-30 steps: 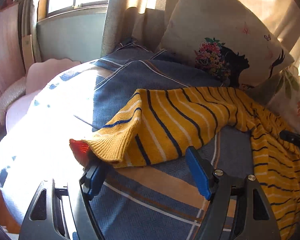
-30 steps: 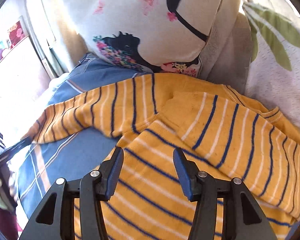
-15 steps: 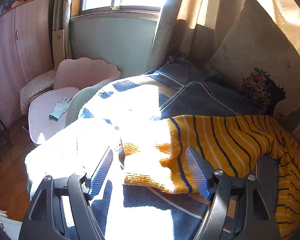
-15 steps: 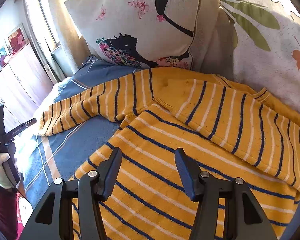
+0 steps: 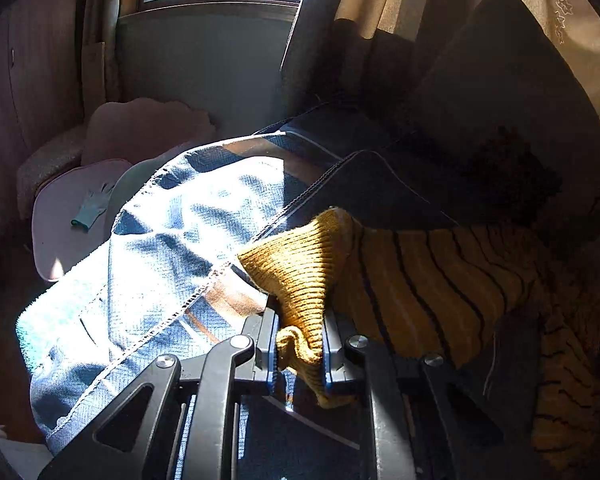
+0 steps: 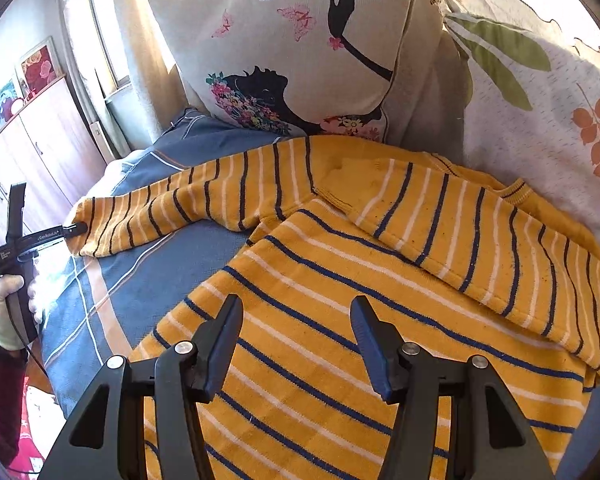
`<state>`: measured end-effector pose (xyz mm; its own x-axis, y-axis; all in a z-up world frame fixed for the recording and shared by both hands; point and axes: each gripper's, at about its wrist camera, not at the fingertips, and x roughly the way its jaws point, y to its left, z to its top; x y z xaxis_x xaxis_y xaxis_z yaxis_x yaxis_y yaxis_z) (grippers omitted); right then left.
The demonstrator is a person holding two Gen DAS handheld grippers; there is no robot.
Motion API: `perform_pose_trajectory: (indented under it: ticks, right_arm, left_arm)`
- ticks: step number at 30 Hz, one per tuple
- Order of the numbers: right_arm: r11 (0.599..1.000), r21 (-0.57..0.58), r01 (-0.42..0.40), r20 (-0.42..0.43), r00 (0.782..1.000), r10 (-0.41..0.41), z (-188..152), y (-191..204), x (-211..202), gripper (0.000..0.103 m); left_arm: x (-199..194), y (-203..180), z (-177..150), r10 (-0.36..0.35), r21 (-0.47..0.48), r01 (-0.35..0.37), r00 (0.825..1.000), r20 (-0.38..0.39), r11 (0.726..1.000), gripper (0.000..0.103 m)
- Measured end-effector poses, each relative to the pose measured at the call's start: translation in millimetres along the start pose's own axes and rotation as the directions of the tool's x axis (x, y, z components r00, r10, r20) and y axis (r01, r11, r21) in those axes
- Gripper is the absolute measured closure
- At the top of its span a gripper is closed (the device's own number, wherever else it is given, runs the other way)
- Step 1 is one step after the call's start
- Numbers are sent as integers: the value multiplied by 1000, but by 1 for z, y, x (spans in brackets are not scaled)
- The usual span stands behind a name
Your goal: Fold small clothes
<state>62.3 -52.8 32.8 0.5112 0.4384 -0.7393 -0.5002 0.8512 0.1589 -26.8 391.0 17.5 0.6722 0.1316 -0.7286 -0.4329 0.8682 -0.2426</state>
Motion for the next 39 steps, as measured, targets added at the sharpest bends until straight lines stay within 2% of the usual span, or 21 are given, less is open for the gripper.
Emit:
perform_pose_trajectory:
  ticks: [2, 5, 7, 9, 11, 13, 14, 16, 17, 18, 20, 21, 23, 27, 30, 33, 36, 37, 38, 39]
  right_arm:
    - [1000, 4, 7, 21, 1000, -7, -2, -2, -9, 42]
    - [999, 45, 5, 65, 998, -8, -5, -12, -27, 42]
    - [996, 93, 6, 102, 995, -15, -7, -24, -41, 42]
    - [987, 159, 5, 156, 987, -30, -12, -39, -58, 42]
    - [972, 234, 4, 215, 975, -55, -18, -57, -78, 42]
    - [948, 317, -6, 275, 958, -86, -26, -76, -99, 42]
    - [933, 359, -20, 304, 948, -96, -31, -86, -109, 42]
    - [903, 427, -53, 350, 930, -111, -40, -106, -127, 41]
    - [887, 457, -66, 365, 923, -119, -44, -116, -134, 37]
    - [869, 487, -81, 378, 917, -126, -49, -125, -139, 34]
    - [840, 531, -108, 388, 913, -128, -57, -140, -146, 32]
    - [829, 547, -117, 384, 915, -124, -61, -146, -146, 32]
    - [819, 557, -137, 380, 919, -104, -64, -153, -145, 31]
    - [821, 541, -180, 325, 946, -7, -62, -154, -122, 26]
    - [817, 555, -158, 186, 981, 63, -56, -149, -78, 26]
    - [828, 558, -55, 31, 998, 45, -51, -142, -34, 26]
    - [844, 532, 68, -121, 993, -4, -49, -127, 6, 30]
    - [857, 505, 105, -119, 992, -51, -47, -121, 11, 37]
    - [881, 451, 143, -116, 988, -101, -42, -110, 14, 66]
    - [906, 398, 146, -124, 987, -104, -37, -100, 18, 86]
  left_arm:
    - [-15, -18, 9, -58, 18, 58, 998, 17, 998, 88]
    - [-32, -68, 20, -163, 87, 160, 986, 23, 983, 88]
    - [-38, -115, 25, -248, 146, 245, 969, 5, 959, 88]
    - [-39, -171, 23, -343, 197, 344, 938, -43, 918, 88]
    - [-40, -228, 17, -431, 240, 444, 896, -107, 863, 88]
    - [-42, -284, 3, -513, 270, 542, 840, -177, 796, 88]
    - [-43, -308, -4, -560, 276, 600, 800, -215, 751, 87]
    - [-36, -349, -24, -648, 271, 718, 696, -310, 641, 80]
    - [-32, -364, -32, -666, 262, 751, 659, -351, 606, 73]
    - [-30, -375, -40, -672, 252, 770, 636, -381, 586, 72]
    - [-29, -383, -51, -677, 233, 786, 614, -405, 573, 68]
    - [-28, -380, -54, -676, 229, 784, 616, -404, 577, 62]
    - [-30, -368, -60, -661, 232, 761, 644, -386, 606, 54]
    - [-40, -319, -58, -603, 252, 679, 731, -319, 690, 47]
    - [-49, -280, -55, -550, 260, 603, 797, -252, 754, 43]
    - [-55, -248, -54, -527, 241, 564, 825, -203, 790, 40]
    - [-62, -227, -57, -518, 227, 547, 837, -178, 806, 40]
    - [-64, -224, -58, -512, 231, 540, 842, -172, 810, 40]
    - [-65, -222, -59, -505, 239, 532, 847, -167, 812, 39]
    - [-66, -221, -59, -501, 246, 526, 850, -162, 814, 39]
